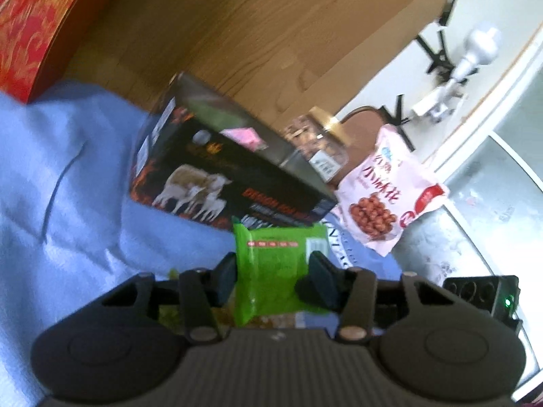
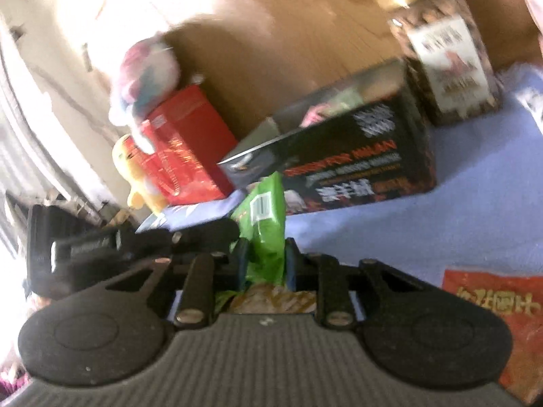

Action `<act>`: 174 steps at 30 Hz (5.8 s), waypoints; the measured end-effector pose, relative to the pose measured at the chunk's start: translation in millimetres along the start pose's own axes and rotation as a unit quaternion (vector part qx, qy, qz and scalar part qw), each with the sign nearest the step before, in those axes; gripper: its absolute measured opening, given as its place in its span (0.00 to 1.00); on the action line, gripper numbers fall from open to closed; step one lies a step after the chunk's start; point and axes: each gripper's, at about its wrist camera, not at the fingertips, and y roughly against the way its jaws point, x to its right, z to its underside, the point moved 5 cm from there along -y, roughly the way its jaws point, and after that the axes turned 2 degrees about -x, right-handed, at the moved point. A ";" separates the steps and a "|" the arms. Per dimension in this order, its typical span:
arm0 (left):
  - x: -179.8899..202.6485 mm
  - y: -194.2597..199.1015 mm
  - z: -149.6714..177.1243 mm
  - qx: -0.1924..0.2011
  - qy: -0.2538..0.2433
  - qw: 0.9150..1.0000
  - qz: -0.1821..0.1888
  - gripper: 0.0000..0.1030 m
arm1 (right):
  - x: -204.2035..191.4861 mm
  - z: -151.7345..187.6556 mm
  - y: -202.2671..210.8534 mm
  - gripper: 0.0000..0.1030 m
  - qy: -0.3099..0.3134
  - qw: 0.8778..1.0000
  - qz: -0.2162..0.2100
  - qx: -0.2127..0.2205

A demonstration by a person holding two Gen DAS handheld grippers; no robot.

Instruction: Organize snacks

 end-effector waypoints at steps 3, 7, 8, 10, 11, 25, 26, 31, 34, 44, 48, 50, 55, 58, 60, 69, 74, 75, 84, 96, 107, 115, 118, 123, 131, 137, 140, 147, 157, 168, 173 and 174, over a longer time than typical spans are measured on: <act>10.3 5.8 -5.6 0.016 -0.006 1.000 0.002 0.45 | -16.7 -2.9 5.7 0.21 0.045 0.999 0.009 0.018; 26.3 12.4 -29.0 0.043 -0.003 0.999 0.011 0.45 | -21.7 -24.8 15.6 0.21 0.065 0.996 -0.002 0.057; 31.3 10.4 -39.0 0.047 -0.006 0.999 0.006 0.45 | -22.6 -33.0 16.0 0.21 0.072 0.995 -0.002 0.066; 39.7 1.9 -58.6 0.049 -0.011 0.999 -0.008 0.45 | -20.4 -49.6 12.5 0.21 0.078 0.994 0.007 0.081; 43.6 -4.1 -67.6 0.050 -0.015 0.999 -0.015 0.47 | -17.1 -56.0 10.2 0.21 0.080 0.993 0.011 0.087; 33.0 -33.4 -76.1 0.059 -0.026 0.995 -0.076 0.61 | 41.9 -78.4 31.7 0.54 0.096 0.973 0.153 0.146; 34.2 -24.9 -66.4 0.058 -0.025 0.996 -0.068 0.62 | 47.3 -72.3 40.0 0.54 0.086 0.974 0.153 0.140; 44.4 -6.6 -18.6 0.033 -0.033 0.998 -0.040 0.62 | 85.8 -22.6 89.1 0.54 -0.005 0.980 0.172 0.096; 47.6 -6.2 6.5 0.010 -0.043 0.998 -0.047 0.62 | 97.4 4.6 102.1 0.54 -0.043 0.982 0.173 0.062; 24.2 39.9 38.3 0.022 -0.020 0.996 -0.079 0.62 | 59.3 28.4 68.6 0.54 0.000 0.994 0.112 0.003; 1.2 69.0 35.8 0.047 0.026 0.995 -0.089 0.62 | 29.8 24.6 45.3 0.53 0.048 0.995 0.086 -0.022; -1.1 76.2 36.3 0.046 0.030 0.995 -0.084 0.62 | 21.3 16.1 43.9 0.53 0.052 0.996 0.076 -0.007; 8.6 57.8 52.2 -0.013 0.037 0.999 -0.026 0.62 | 2.6 -13.1 18.6 0.53 0.092 0.995 0.044 -0.023; 12.9 38.3 62.9 -0.049 0.039 0.998 -0.013 0.62 | 8.4 -26.7 -10.4 0.52 0.081 0.995 0.028 -0.051; 13.0 29.4 67.5 -0.061 0.042 0.997 -0.018 0.62 | 13.9 -29.0 -24.1 0.50 0.060 0.996 0.019 -0.067; 2.8 28.6 59.4 -0.026 0.047 0.998 -0.039 0.62 | 29.9 -1.1 -5.9 0.49 0.150 0.979 0.120 -0.070; 1.0 29.5 58.6 -0.016 0.047 0.998 -0.028 0.68 | 52.1 -12.1 27.9 0.50 0.095 0.986 0.123 -0.055; 2.7 29.1 59.3 -0.015 0.042 0.999 -0.026 0.71 | 53.3 -16.7 28.6 0.50 0.085 0.989 0.113 -0.050; 4.6 29.0 60.5 -0.011 0.031 0.999 -0.020 0.72 | 42.8 -34.7 -29.6 0.50 0.058 0.992 0.027 -0.110; -0.9 33.6 58.0 0.001 0.052 0.999 -0.002 0.71 | 30.0 7.2 -7.5 0.35 -0.048 0.982 -0.083 -0.166; -4.2 35.5 56.7 0.007 0.065 0.998 0.007 0.69 | 21.8 18.6 -1.6 0.30 -0.107 0.975 -0.134 -0.143; -5.0 35.2 55.9 0.006 0.067 0.998 0.013 0.70 | 22.1 20.9 -5.9 0.13 -0.116 0.979 -0.114 -0.125; -5.3 35.5 55.8 0.006 0.068 0.998 0.016 0.71 | 39.5 16.2 8.8 0.12 -0.162 0.975 -0.118 -0.094; 0.2 32.9 55.7 -0.006 0.090 0.995 0.053 0.76 | 54.1 17.5 25.3 0.12 -0.226 0.957 -0.168 -0.075; 31.0 28.2 16.6 -0.002 0.040 0.998 0.048 0.47 | 27.0 -15.9 17.0 0.13 -0.186 0.960 -0.197 -0.062; 48.0 -0.1 -57.7 0.021 -0.011 1.000 0.004 0.52 | 20.0 -83.0 11.6 0.14 -0.100 0.985 -0.141 0.006; 46.0 -32.7 -88.7 0.023 -0.014 0.999 -0.022 0.52 | 34.5 -104.2 0.5 0.18 -0.093 0.990 -0.099 0.037; 28.6 -76.9 -100.1 0.026 -0.022 0.994 -0.104 0.55 | 51.9 -108.1 -19.7 0.43 0.057 0.988 0.120 0.075; 15.6 35.1 -60.7 0.086 -0.010 0.992 -0.094 0.62 | 46.9 -62.6 42.3 0.44 0.025 0.990 0.060 0.126; -30.5 96.6 26.7 0.041 0.099 0.987 -0.116 0.62 | -21.6 5.0 -23.6 0.43 0.010 0.995 -0.058 -0.082; -41.3 89.7 44.8 0.034 0.113 0.987 -0.112 0.60 | -20.4 12.3 -55.8 0.43 -0.016 0.991 -0.041 -0.124; -41.4 87.3 44.6 0.035 0.114 0.987 -0.107 0.60 | -18.5 14.3 -60.2 0.42 -0.027 0.991 -0.045 -0.126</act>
